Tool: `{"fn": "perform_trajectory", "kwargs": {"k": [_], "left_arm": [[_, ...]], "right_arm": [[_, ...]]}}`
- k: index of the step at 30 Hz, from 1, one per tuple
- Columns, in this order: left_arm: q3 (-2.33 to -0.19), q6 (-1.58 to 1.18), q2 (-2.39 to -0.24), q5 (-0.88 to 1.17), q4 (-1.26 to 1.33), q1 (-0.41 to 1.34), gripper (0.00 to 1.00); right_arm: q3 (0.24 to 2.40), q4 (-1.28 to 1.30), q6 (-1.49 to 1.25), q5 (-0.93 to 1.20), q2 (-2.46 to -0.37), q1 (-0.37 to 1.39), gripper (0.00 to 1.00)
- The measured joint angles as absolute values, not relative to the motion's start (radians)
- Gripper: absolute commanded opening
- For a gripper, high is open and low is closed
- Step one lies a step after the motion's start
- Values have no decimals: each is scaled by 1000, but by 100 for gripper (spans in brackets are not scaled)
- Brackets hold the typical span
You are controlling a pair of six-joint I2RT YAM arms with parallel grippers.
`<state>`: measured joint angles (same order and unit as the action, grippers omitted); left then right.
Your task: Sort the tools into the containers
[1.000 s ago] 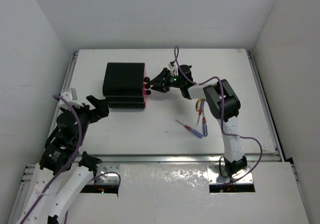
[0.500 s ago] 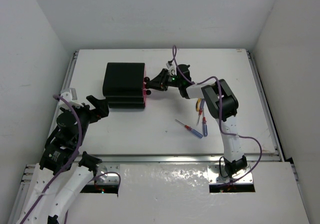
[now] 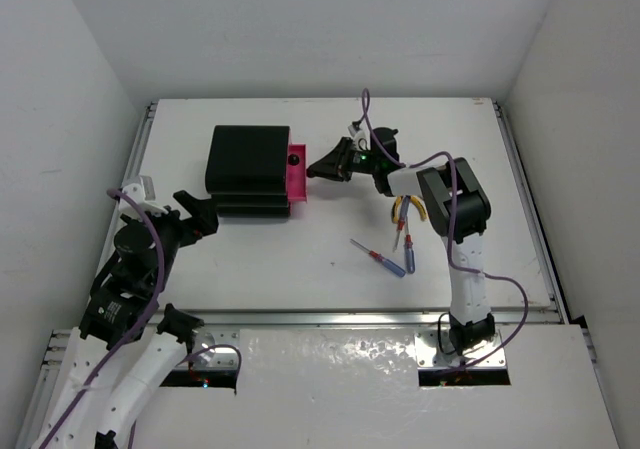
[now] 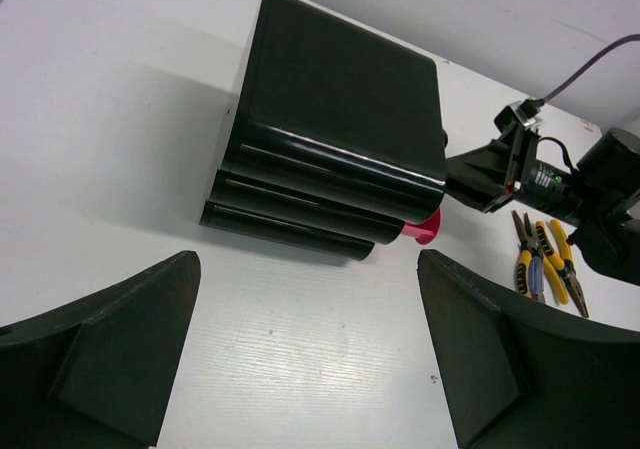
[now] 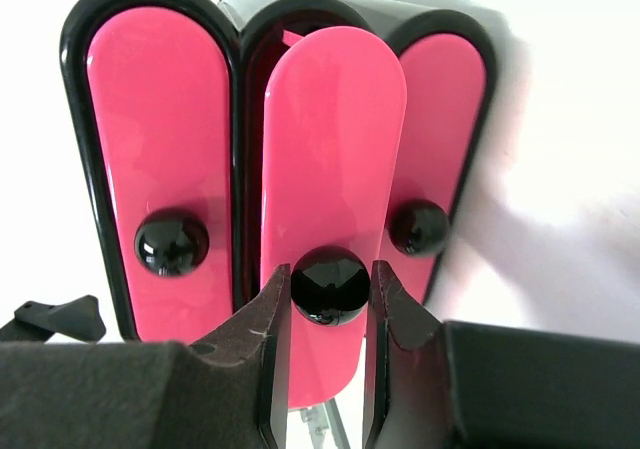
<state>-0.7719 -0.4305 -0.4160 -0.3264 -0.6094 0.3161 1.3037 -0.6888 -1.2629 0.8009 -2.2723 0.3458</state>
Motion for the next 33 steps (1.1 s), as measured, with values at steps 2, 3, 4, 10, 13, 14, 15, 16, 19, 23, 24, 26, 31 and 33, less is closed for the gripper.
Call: {"fn": "perform_trajectory", "kwargs": {"k": [2, 3, 4, 10, 13, 14, 15, 16, 19, 23, 24, 26, 31, 33], "left_arm": [[-772, -430, -421, -325, -610, 316, 88], [-772, -430, -422, -324, -610, 316, 88], [-772, -430, -424, -324, -610, 316, 88], [-772, -428, -426, -323, -609, 316, 88], [-772, -427, -426, -320, -609, 316, 88], [-772, -427, -426, -320, -609, 316, 88], [-772, -427, -426, -320, -610, 316, 88], [-772, -427, -426, -319, -609, 316, 88], [-772, -427, -426, -319, -609, 316, 88], [-772, -427, -426, -319, -609, 316, 88], [-772, -427, -426, -319, -609, 316, 88], [-772, -427, -426, -319, -609, 316, 88], [-772, -427, -426, -320, -609, 316, 88], [-772, -427, -426, -320, -609, 316, 88]], "right_arm": [[1277, -687, -1252, 802, -2254, 334, 19], [1261, -688, -1248, 799, -2243, 329, 19], [1246, -688, -1245, 797, -2233, 327, 19], [1169, -684, -1220, 781, -2175, 305, 19], [1160, -671, -1205, 782, -2164, 295, 19], [1160, -666, -1200, 782, -2163, 292, 20], [1160, -659, -1193, 783, -2161, 290, 20], [1160, -651, -1187, 785, -2159, 288, 20], [1161, -625, -1166, 785, -2154, 282, 21], [1162, -592, -1130, 781, -2153, 274, 34], [1162, -587, -1122, 780, -2153, 271, 49], [1162, -556, -1101, 774, -2150, 271, 57], [1164, -421, -1018, 756, -2112, 270, 63], [1174, -338, -968, 728, -2072, 270, 64]]}}
